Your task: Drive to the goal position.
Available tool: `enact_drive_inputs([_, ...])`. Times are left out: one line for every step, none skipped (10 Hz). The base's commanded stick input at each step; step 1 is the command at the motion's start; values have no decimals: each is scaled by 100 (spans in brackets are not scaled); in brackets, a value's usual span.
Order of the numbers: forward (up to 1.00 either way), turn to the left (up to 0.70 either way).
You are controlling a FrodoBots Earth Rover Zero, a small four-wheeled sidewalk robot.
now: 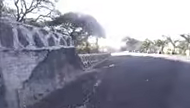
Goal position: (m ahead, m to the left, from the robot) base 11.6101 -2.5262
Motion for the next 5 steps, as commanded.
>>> enact_drive_inputs([100,-27])
enact_drive_inputs([100,0])
enact_drive_inputs([100,0])
enact_drive_inputs([100,0])
enact_drive_inputs([100,0])
